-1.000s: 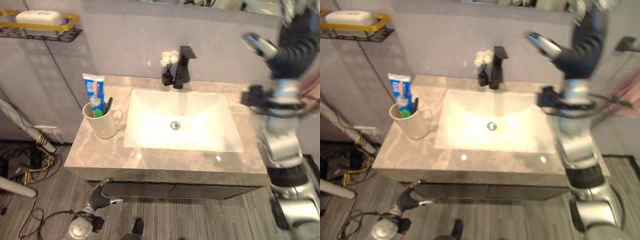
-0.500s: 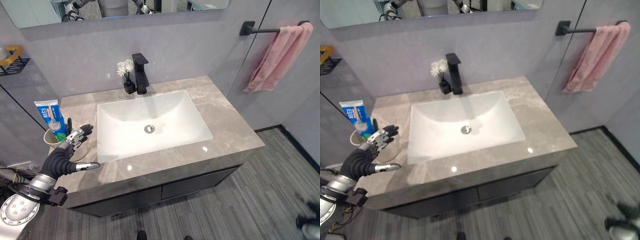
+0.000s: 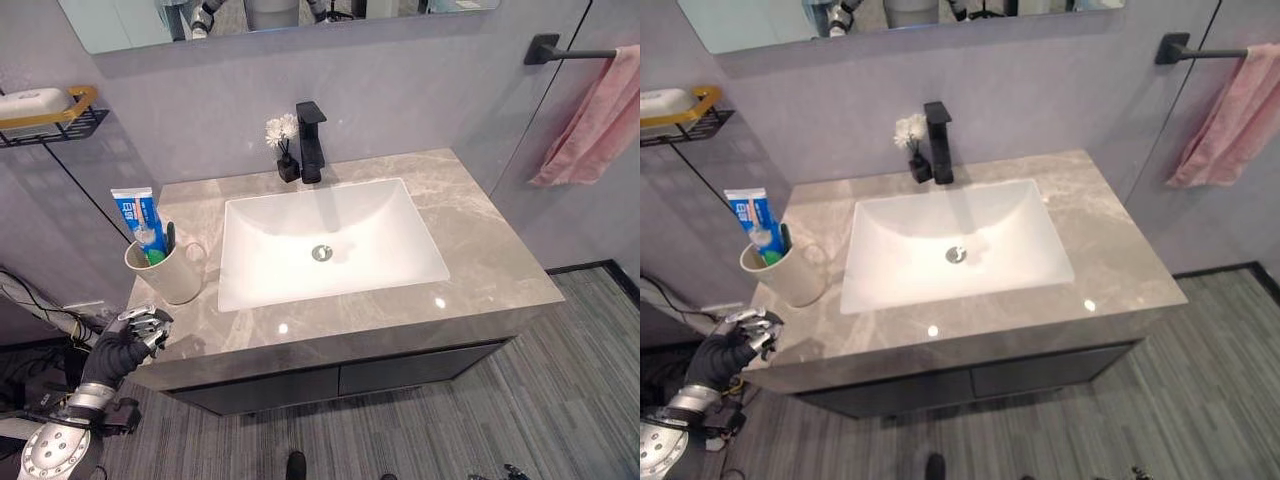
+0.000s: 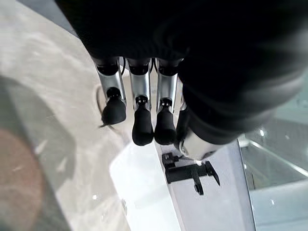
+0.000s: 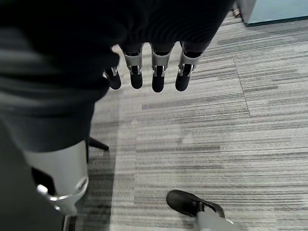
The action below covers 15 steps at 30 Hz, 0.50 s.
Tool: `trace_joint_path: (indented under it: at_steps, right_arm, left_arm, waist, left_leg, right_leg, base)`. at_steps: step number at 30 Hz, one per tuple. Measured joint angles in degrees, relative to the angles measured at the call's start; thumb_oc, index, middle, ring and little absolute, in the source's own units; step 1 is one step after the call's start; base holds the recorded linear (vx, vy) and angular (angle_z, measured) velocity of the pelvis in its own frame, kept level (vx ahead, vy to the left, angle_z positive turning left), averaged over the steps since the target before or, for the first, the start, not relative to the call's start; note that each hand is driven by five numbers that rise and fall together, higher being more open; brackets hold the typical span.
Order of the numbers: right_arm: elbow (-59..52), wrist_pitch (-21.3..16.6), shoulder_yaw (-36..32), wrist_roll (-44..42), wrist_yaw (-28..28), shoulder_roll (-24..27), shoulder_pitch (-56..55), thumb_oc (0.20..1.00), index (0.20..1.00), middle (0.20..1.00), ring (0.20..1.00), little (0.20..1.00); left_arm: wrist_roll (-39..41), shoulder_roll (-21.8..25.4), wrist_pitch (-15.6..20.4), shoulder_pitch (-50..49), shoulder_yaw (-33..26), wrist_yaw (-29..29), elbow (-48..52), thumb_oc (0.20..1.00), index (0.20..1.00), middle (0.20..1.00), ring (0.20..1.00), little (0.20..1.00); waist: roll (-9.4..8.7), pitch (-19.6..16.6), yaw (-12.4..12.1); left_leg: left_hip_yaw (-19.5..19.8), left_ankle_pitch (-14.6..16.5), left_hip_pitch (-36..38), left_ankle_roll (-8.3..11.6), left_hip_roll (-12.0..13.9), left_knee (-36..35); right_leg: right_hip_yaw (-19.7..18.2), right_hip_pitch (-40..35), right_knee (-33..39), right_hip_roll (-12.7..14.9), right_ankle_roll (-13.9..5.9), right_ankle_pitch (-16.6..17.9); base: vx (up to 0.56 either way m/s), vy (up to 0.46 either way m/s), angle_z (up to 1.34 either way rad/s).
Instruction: Put brush and paste in cup on sink, flatten towel.
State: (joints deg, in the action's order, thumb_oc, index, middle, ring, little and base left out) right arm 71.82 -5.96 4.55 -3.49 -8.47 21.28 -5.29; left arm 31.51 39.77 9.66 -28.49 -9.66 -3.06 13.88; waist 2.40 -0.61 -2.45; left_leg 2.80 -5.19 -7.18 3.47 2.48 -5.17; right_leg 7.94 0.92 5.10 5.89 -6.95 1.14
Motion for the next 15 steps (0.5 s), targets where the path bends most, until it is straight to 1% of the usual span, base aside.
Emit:
trace_joint_path:
  at_steps: [2, 5, 8, 10, 15]
  right_arm:
    - [0.23, 0.07, 1.3, 1.13, 0.02, -0.09, -0.22, 1.0, 1.0, 1.0, 1.0, 1.0]
    - [0.47, 0.1, 1.32, 2.16, 0.09, -0.26, -0.17, 1.0, 1.0, 1.0, 1.0, 1.0]
    - [0.93, 0.16, 1.31, 2.22, 0.24, -0.26, 0.35, 1.0, 1.0, 1.0, 1.0, 1.0]
    - [1.23, 0.35, 1.42, 2.35, 0.3, -0.26, 0.33, 1.0, 1.0, 1.0, 1.0, 1.0]
    - [1.03, 1.27, 3.68, 3.52, 1.14, -0.26, 1.14, 1.0, 1.0, 1.0, 1.0, 1.0]
  left_arm:
    - [-0.02, 0.0, -0.16, 0.03, 0.0, 0.0, -0.14, 0.2, 0.2, 0.2, 0.2, 0.2]
    - [-0.02, 0.03, -0.57, 0.61, 0.04, 0.0, -2.23, 0.2, 0.2, 0.2, 0.2, 0.2]
    - [-0.01, 0.22, -1.34, 1.71, 0.26, 0.05, -4.13, 0.2, 0.2, 0.2, 0.2, 0.2]
    - [-0.01, 0.45, -2.06, 2.14, 1.57, 0.11, -4.32, 0.2, 0.2, 0.2, 0.2, 0.2]
    - [-0.01, 0.48, -2.4, 3.75, 2.1, 0.14, -4.66, 0.2, 0.2, 0.2, 0.2, 0.2]
  waist:
    - [-0.31, 0.18, -0.02]
    - [-0.38, 0.39, 0.08]
    - [0.02, 1.05, 0.06]
    - [0.3, 1.25, 0.12]
    - [0.91, 1.71, 0.16]
  left_leg:
    - [0.75, -0.01, -0.03, 0.02, -0.06, 0.0]
    - [1.24, 0.0, -0.43, 0.06, -0.15, 0.0]
    - [1.43, -0.13, -1.12, 0.25, -0.13, 0.0]
    - [1.42, -0.12, -1.38, 0.25, -0.14, -0.01]
    - [1.38, -0.44, -3.14, 0.26, -0.1, 0.01]
  right_leg:
    - [0.49, -0.35, 0.03, -0.05, 0.0, -0.2]
    - [0.87, -0.19, 0.24, -0.03, -0.02, -0.45]
    - [1.69, 0.25, 0.24, -0.04, 0.09, -0.53]
    - [1.74, 0.49, 0.24, -0.02, 0.13, -0.6]
    - [1.69, 2.24, -0.18, -0.08, 0.19, -0.41]
  base:
    - [0.03, -0.017, 0.16]
    - [0.01, -0.012, 0.09]
    - [0.02, -0.005, 0.07]
    - [0.0, 0.0, 0.0]
    - [0.01, 0.0, 0.0]
